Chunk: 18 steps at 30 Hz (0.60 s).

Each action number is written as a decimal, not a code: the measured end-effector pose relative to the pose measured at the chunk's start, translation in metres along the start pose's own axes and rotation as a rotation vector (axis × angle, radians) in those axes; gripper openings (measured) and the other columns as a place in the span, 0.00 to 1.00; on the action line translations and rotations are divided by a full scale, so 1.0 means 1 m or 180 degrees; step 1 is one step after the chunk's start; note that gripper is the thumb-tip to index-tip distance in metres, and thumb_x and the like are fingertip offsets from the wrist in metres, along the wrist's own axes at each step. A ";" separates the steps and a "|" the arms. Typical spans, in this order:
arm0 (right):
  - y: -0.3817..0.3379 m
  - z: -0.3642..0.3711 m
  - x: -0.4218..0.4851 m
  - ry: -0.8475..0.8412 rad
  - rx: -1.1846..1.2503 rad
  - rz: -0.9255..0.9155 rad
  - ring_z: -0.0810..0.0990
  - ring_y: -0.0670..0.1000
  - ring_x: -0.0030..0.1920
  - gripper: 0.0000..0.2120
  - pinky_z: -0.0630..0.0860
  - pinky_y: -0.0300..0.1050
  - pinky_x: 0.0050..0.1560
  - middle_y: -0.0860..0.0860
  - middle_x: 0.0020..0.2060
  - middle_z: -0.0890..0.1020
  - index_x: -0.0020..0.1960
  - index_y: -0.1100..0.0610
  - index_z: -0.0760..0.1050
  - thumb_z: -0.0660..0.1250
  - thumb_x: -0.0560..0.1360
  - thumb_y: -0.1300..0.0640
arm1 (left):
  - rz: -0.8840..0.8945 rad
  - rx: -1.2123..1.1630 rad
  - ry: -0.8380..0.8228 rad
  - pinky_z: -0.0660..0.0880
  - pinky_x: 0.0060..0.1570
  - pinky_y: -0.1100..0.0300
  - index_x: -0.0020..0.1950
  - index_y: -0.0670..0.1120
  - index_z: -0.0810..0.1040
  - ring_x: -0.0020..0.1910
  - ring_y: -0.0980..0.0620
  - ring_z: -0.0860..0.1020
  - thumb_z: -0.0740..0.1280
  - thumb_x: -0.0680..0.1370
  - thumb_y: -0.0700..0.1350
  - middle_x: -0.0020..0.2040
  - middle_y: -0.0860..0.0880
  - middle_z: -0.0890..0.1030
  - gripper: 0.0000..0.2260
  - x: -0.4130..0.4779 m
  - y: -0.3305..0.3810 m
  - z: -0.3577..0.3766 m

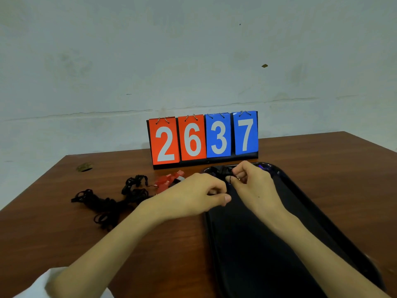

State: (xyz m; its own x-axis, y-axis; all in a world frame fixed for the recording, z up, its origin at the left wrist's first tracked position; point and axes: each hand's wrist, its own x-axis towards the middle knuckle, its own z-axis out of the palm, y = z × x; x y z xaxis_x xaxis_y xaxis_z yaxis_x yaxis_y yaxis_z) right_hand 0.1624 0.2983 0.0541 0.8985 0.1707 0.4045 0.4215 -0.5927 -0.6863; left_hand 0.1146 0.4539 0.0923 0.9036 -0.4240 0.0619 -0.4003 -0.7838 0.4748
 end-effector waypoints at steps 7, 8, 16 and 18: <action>-0.002 0.000 -0.002 -0.0763 -0.0171 -0.0467 0.77 0.41 0.45 0.06 0.75 0.35 0.49 0.44 0.44 0.80 0.50 0.53 0.75 0.68 0.74 0.57 | 0.0168 -0.0244 0.0242 0.72 0.36 0.65 0.40 0.51 0.78 0.30 0.62 0.73 0.63 0.78 0.52 0.28 0.57 0.75 0.10 -0.002 -0.006 -0.016; -0.004 0.001 -0.003 -0.0889 -0.0136 -0.0527 0.77 0.41 0.45 0.05 0.75 0.36 0.50 0.44 0.44 0.80 0.49 0.53 0.76 0.68 0.73 0.57 | 0.0155 -0.0274 0.0313 0.72 0.36 0.67 0.39 0.50 0.79 0.30 0.62 0.73 0.63 0.77 0.52 0.29 0.57 0.75 0.11 -0.003 -0.008 -0.020; -0.014 -0.001 -0.009 -0.1283 0.0414 -0.0704 0.77 0.41 0.41 0.06 0.74 0.33 0.44 0.46 0.40 0.79 0.43 0.51 0.75 0.69 0.72 0.61 | 0.0091 -0.0500 0.0764 0.72 0.43 0.70 0.41 0.44 0.81 0.39 0.57 0.78 0.64 0.76 0.50 0.35 0.52 0.80 0.12 0.000 -0.031 -0.031; -0.015 -0.001 -0.010 -0.1330 0.0556 -0.0679 0.78 0.45 0.43 0.05 0.77 0.39 0.48 0.48 0.40 0.79 0.44 0.51 0.76 0.69 0.72 0.61 | 0.0055 -0.0572 0.0720 0.73 0.42 0.68 0.41 0.44 0.81 0.38 0.56 0.78 0.64 0.76 0.50 0.35 0.53 0.80 0.12 0.003 -0.034 -0.029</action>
State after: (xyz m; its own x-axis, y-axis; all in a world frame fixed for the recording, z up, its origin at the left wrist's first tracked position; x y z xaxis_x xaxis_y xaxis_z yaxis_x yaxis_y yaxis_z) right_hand 0.1468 0.3049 0.0613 0.7473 0.5956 0.2945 0.5833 -0.3756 -0.7202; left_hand 0.1349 0.4921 0.1016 0.9161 -0.3086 0.2561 -0.4006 -0.6759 0.6186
